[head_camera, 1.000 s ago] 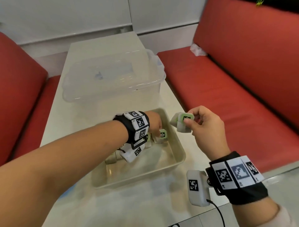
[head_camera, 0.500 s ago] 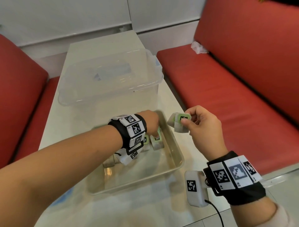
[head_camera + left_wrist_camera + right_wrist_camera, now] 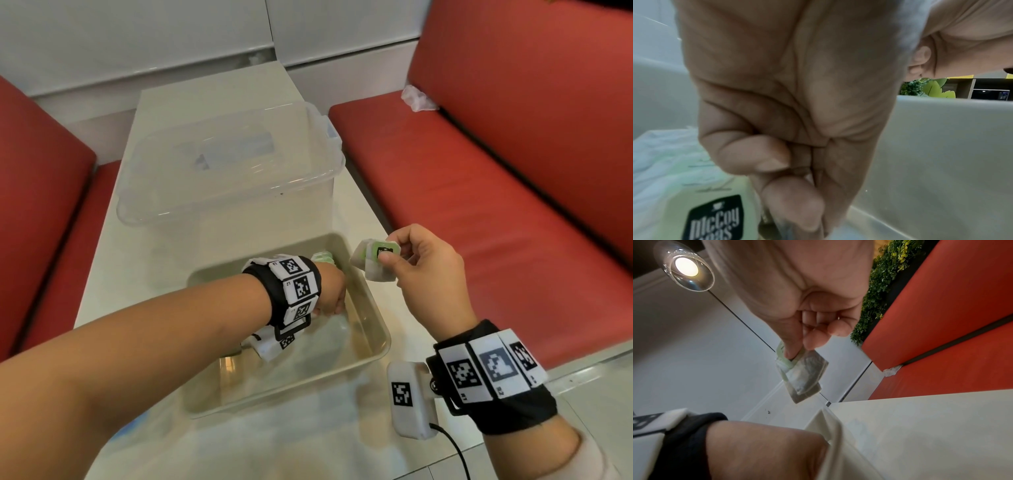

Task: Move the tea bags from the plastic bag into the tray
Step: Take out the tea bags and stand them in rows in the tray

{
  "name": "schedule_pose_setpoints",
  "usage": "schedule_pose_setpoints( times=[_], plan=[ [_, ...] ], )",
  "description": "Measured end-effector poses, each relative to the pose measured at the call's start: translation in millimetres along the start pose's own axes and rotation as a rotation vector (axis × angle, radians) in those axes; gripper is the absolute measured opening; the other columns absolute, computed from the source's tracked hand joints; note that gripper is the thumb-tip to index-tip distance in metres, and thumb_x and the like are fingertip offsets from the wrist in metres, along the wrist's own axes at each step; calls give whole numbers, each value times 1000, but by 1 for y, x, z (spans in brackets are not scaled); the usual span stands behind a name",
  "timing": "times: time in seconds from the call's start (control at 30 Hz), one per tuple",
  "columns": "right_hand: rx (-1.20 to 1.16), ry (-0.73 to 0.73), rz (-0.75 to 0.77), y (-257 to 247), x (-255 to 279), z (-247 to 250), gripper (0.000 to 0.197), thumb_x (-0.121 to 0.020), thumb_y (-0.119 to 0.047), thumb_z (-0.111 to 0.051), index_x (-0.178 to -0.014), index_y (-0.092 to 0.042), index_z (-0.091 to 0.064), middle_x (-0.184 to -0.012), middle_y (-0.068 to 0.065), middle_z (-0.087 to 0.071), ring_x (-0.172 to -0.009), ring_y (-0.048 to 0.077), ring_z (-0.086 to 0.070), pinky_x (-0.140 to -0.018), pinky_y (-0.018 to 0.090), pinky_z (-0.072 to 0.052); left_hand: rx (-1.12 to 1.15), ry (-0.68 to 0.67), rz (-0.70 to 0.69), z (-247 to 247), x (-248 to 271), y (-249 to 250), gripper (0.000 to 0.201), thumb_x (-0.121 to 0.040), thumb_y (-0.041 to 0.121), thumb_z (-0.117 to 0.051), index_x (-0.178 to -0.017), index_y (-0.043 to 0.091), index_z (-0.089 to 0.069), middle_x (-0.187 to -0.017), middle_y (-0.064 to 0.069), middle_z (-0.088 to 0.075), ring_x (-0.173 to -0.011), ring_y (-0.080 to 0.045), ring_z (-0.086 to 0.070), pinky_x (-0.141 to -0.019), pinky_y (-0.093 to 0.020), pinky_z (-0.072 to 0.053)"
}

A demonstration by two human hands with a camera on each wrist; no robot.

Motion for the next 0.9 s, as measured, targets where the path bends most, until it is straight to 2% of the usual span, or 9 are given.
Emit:
schedule_pose_setpoints(
  times=[0.13, 0.17, 0.3, 0.37, 0.47, 0.53, 0.67, 0.77, 0.9],
  plan=[
    [20, -24, 0, -1, 2, -2, 16, -79, -11, -67, -74, -24, -60, -64, -14, -57, -59, 1, -50, -63, 30, -47, 65, 55, -32, 5, 14, -4, 16, -80, 22, -70, -95, 15, -68, -77, 5, -62, -59, -5, -50, -58, -15, -41],
    [26, -39, -3, -2, 2, -2, 15, -79, -12, -67, -74, -24, -60, -66, -13, -58, -59, 0, -50, -63, 30, -46, 116, 83, -33, 8, 21, -8, 24, -76, 29, -75, -94, 15, -66, -76, 5, -61, -61, -6, -51, -60, -17, -42],
    [88, -119, -2, -8, 2, -8, 14, -80, -15, -68, -74, -24, -59, -70, -10, -60, -61, 4, -53, -63, 32, -48, 352, 333, -140, 25, 52, -19, 59, -65, 37, -83, -109, 19, -49, -95, 9, -59, -86, -11, -56, -73, -20, -44],
    [119, -156, 5, -12, 3, -14, 15, -80, -16, -68, -73, -26, -59, -71, -9, -61, -66, 11, -57, -67, 37, -51, 450, 436, -223, 28, 65, -18, 57, -67, 32, -82, -113, 21, -50, -93, 13, -58, -87, -8, -57, -72, -16, -45],
    [171, -178, 19, -17, 6, -22, 15, -80, -17, -68, -75, -28, -59, -74, -8, -63, -73, 14, -59, -71, 37, -50, 426, 524, -261, 27, 71, -19, 45, -73, 25, -78, -113, 19, -57, -90, 6, -64, -81, -11, -59, -78, -27, -48],
    [201, -156, 17, -18, 8, -23, 16, -80, -18, -68, -77, -30, -58, -77, -6, -64, -75, 17, -60, -72, 37, -49, 381, 552, -234, 23, 70, -23, 39, -75, 23, -76, -111, 18, -60, -86, 2, -65, -75, -11, -58, -76, -28, -48],
    [235, -127, -25, -15, 11, -22, 17, -81, -19, -67, -78, -32, -57, -78, -6, -64, -76, 19, -59, -72, 36, -47, 259, 531, -149, 12, 66, -33, 34, -82, 24, -69, -114, 19, -59, -84, 4, -59, -64, -5, -52, -69, -24, -44],
    [238, -138, -35, -14, 14, -21, 16, -82, -19, -66, -80, -32, -57, -79, -6, -64, -77, 19, -59, -69, 33, -45, 124, 410, -64, 3, 56, -38, 28, -85, 24, -62, -112, 17, -59, -80, 2, -59, -69, -15, -54, -64, -26, -42],
    [236, -145, -46, -16, 17, -21, 11, -82, -19, -65, -83, -29, -61, -79, -6, -63, -78, 18, -58, -69, 32, -43, 78, 257, 14, -6, 40, -41, 23, -82, 20, -63, -104, 19, -59, -79, 2, -65, -65, -13, -59, -52, -21, -39]
  ],
)
Point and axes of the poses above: each hand's wrist, its own x-axis away from the middle knuckle, its own z-axis out of the back of the hand, y = z × x, the point moved 1 cm from there along -x, towards the middle knuckle
